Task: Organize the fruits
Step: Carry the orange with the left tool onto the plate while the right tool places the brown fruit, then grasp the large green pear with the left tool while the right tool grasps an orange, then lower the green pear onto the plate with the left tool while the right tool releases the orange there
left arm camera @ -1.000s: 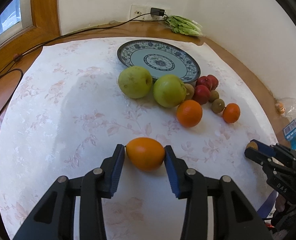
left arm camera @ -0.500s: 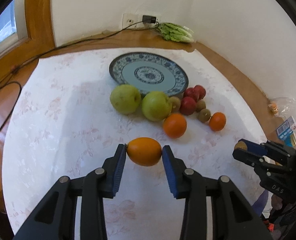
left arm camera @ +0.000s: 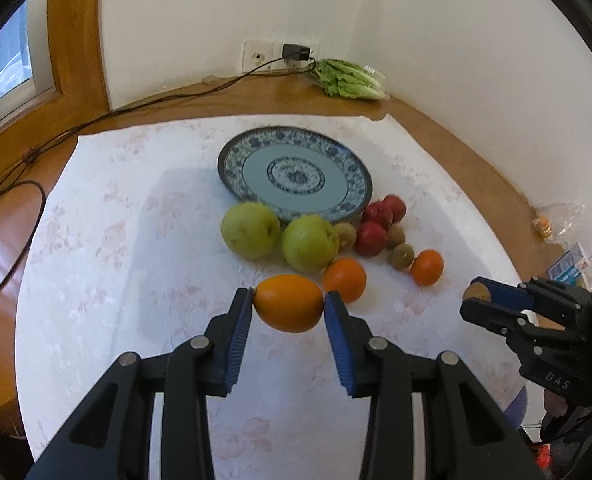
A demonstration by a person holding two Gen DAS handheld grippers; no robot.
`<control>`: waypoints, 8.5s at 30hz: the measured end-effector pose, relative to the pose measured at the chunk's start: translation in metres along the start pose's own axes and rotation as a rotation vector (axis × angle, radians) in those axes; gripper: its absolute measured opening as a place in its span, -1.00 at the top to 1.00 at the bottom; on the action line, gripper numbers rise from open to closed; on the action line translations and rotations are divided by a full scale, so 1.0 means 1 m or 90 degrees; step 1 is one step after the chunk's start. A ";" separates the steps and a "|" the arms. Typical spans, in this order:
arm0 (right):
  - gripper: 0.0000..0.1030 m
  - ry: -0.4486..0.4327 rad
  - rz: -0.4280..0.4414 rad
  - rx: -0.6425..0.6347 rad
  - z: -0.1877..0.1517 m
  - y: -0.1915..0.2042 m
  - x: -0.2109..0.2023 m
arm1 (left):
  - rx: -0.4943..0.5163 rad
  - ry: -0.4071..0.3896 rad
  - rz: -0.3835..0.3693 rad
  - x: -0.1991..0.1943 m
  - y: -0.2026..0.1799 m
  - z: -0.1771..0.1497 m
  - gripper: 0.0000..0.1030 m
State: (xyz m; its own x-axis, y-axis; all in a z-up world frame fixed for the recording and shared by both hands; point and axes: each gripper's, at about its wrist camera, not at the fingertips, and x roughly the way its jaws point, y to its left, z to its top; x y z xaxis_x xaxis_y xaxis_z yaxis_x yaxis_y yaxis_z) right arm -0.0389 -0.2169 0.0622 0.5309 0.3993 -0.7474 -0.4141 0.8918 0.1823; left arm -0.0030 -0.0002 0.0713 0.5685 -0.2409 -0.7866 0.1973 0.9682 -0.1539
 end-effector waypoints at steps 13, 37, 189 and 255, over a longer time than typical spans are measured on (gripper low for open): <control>0.49 -0.013 0.003 -0.026 0.048 0.004 -0.004 | 0.035 -0.035 0.010 -0.009 -0.005 0.045 0.24; 0.49 0.001 0.005 -0.004 0.101 -0.012 0.083 | -0.002 0.015 0.031 0.087 0.007 0.083 0.31; 0.29 0.019 0.000 0.117 0.008 -0.049 0.057 | -0.063 0.024 0.072 0.082 0.030 0.027 0.07; 0.30 0.023 -0.012 0.036 0.126 -0.042 0.130 | -0.028 0.021 0.050 0.124 0.011 0.089 0.08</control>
State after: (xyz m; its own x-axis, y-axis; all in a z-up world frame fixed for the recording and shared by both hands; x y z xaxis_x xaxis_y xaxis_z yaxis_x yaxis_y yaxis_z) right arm 0.1403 -0.1755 0.0380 0.5104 0.3755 -0.7736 -0.3615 0.9099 0.2032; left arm 0.1409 -0.0255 0.0251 0.5535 -0.1631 -0.8168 0.1177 0.9861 -0.1171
